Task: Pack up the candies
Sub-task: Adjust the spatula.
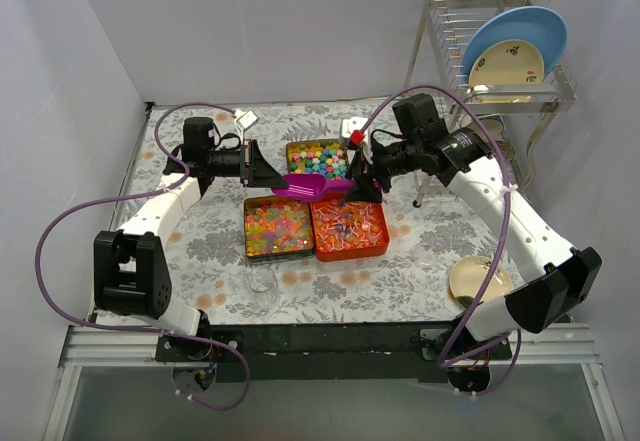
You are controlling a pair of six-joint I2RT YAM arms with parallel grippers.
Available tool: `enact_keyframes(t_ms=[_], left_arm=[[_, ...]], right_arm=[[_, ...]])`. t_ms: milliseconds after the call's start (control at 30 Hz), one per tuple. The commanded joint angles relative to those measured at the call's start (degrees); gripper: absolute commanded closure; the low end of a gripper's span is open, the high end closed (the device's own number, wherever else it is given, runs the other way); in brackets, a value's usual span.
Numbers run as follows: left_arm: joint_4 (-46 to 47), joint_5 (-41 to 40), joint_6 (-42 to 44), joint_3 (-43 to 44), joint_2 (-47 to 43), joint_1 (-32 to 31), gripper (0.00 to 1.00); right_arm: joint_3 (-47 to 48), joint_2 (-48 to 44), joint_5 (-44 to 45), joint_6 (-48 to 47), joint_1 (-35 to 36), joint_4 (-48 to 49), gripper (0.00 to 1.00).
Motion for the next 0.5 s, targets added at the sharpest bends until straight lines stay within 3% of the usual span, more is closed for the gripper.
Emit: enact_keyframes(t_ms=[0,467], left_arm=[[-0.7,1.9,0.7,2.1,-2.3,-0.1,1.00],[1.7,4.0,-2.0,2.1,-1.2,-0.1,1.00]], right_arm=[[-1.6,0.6,-1.6,0.7,0.1,2.6,0.39],[-3.2,1.3,-2.8,1.7,0.3,5.6,0.49]])
